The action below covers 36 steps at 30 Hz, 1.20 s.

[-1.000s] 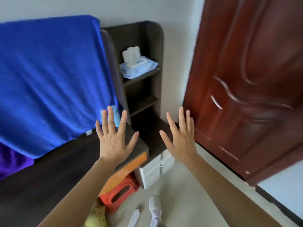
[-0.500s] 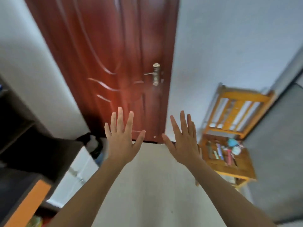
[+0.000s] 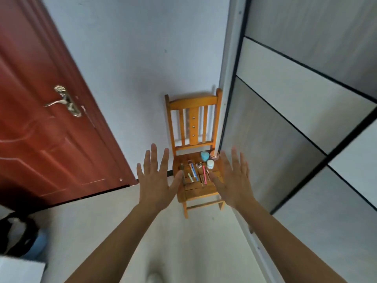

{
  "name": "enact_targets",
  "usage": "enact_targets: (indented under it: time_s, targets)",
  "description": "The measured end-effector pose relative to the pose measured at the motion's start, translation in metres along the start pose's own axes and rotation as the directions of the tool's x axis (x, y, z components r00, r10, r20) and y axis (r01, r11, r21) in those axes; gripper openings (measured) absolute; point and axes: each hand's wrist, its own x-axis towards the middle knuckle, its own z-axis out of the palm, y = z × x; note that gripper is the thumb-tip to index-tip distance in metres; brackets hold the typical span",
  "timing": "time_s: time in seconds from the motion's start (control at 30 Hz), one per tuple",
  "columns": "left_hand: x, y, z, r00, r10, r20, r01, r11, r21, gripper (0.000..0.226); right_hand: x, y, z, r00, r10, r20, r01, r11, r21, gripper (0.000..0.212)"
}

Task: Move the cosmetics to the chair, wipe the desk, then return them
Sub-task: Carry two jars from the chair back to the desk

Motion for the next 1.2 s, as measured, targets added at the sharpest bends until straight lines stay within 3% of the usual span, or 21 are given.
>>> enact_targets:
  time_s: [0.13,0.3,0.53,0.77,0.93,1.2]
  targets:
    - [0.052,0.003,0.036,0.994,0.017,0.109,-0.021,0.999,0.034,0.081,0.04,0.026,0.019,0.995,0.068,0.075,-0.07,0.997,0.025,0.077]
    - [0.146,-0.005,0.077,0.984,0.05,0.173,-0.053,0.999,0.012,0.081,0.115,0.049,0.046,0.982,0.153,0.111,-0.153,0.988,-0.005,0.088]
    - [0.28,-0.014,0.133,0.959,0.136,0.249,-0.13,0.991,-0.042,0.079,0.243,0.072,0.084,0.935,0.315,0.165,-0.312,0.949,-0.042,0.079]
    - [0.344,-0.018,0.211,0.926,0.175,0.334,-0.16,0.985,-0.072,0.076,0.314,0.091,0.128,0.916,0.33,0.23,-0.34,0.94,0.008,0.082]
    - [0.355,-0.027,0.298,0.904,0.129,0.408,-0.086,0.989,-0.124,0.072,0.344,0.13,0.2,0.9,0.269,0.342,-0.321,0.941,0.105,0.071]
    - [0.328,-0.052,0.465,0.829,-0.031,0.558,0.114,0.987,-0.115,0.071,0.337,0.194,0.363,0.794,0.365,0.486,-0.469,0.877,0.108,0.072]
